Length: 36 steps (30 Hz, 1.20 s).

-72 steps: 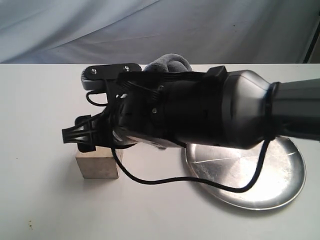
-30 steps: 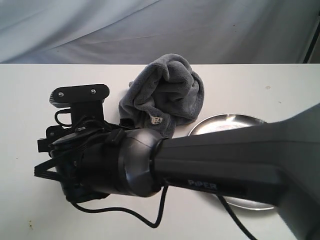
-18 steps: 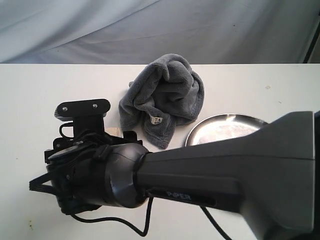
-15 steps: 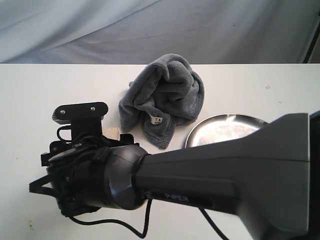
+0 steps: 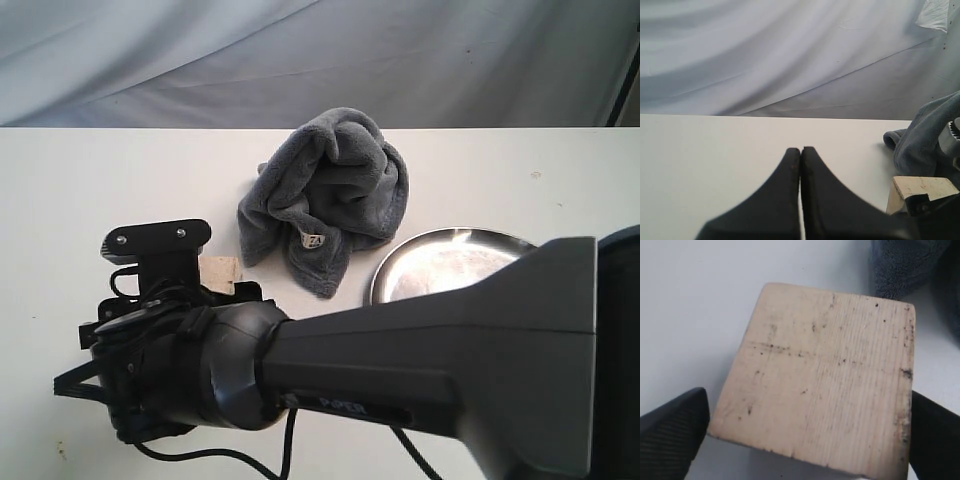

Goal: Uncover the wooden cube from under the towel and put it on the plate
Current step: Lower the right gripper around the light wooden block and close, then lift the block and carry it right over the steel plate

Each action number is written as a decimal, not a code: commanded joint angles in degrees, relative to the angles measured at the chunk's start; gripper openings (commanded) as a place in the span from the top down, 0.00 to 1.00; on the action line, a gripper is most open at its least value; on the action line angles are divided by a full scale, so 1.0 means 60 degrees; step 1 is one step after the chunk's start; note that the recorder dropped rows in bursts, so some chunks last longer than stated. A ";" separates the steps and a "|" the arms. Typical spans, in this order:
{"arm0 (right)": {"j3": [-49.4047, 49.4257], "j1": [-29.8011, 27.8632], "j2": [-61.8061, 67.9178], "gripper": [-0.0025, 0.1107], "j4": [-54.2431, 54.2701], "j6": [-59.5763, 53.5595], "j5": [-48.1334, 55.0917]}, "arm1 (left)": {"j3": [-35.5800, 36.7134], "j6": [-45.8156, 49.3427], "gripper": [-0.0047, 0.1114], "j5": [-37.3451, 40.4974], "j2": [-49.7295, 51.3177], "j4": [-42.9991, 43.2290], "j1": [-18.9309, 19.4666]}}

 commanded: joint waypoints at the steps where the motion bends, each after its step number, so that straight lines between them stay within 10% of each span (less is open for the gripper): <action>1: -0.0067 0.0018 -0.0032 0.22 -0.0019 -0.0159 0.0294 | 0.0042 -0.0026 0.95 -0.0039 -0.0015 0.0006 -0.0008; 11: -0.0067 0.0018 -0.0098 0.44 -0.0204 -0.0254 0.0795 | 0.0042 -0.0023 0.95 -0.0039 -0.0015 0.0006 -0.0008; 36: 0.0651 0.0017 -0.2223 0.47 -0.0266 -0.2552 0.2036 | 0.0042 -0.0006 0.95 -0.0039 -0.0015 0.0006 -0.0008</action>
